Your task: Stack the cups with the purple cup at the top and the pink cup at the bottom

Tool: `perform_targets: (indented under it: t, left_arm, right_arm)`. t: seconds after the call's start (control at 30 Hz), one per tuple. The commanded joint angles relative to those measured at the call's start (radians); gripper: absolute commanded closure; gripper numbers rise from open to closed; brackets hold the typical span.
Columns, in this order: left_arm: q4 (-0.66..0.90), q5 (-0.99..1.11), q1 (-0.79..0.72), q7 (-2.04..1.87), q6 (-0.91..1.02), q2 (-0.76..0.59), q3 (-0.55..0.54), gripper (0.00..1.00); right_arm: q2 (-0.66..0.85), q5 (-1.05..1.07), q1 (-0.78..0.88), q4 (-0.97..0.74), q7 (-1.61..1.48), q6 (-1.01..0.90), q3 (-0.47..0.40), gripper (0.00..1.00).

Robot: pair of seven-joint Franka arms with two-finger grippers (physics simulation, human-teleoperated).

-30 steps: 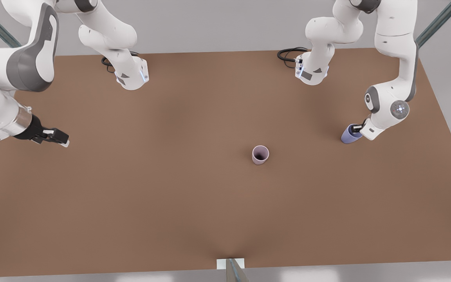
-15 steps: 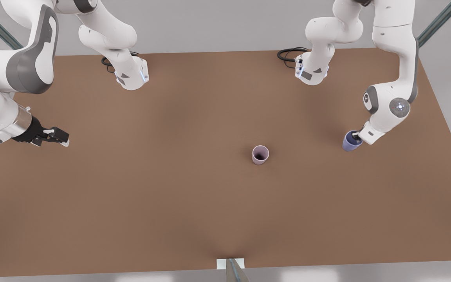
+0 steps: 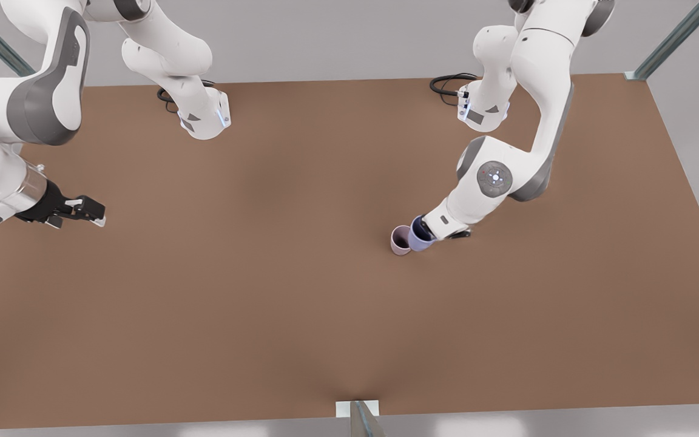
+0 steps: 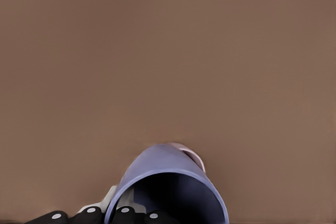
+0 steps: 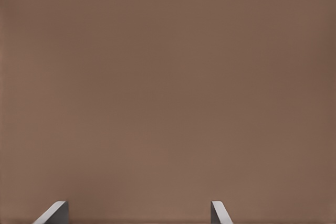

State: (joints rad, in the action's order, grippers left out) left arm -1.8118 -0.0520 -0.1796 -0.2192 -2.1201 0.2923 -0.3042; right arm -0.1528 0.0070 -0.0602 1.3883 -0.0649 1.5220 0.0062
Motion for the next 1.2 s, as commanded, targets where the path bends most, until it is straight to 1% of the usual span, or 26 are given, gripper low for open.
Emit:
perform_targets:
  t: [0.0,0.13,0.27,1.17]
  left_arm:
    - [0.025,-0.006,-0.020,-0.506,0.042,0.013,-0.003,0.79]
    - [0.031,-0.006,-0.060,-0.546,0.043,0.039,-0.003,0.79]
    - [0.031,-0.005,-0.060,-0.537,0.104,0.056,-0.001,0.79]
    - [0.048,-0.003,-0.060,-0.539,0.092,0.123,0.008,0.79]
  right_arm:
    - [0.001,0.001,0.000,-0.002,-0.038,0.000,0.000,0.00]
    - [0.001,-0.002,0.002,-0.002,-0.038,0.007,0.000,0.00]
    - [0.001,-0.001,0.000,-0.002,-0.038,0.013,0.000,0.00]
    - [-0.001,-0.004,0.000,-0.002,-0.038,0.029,0.000,0.00]
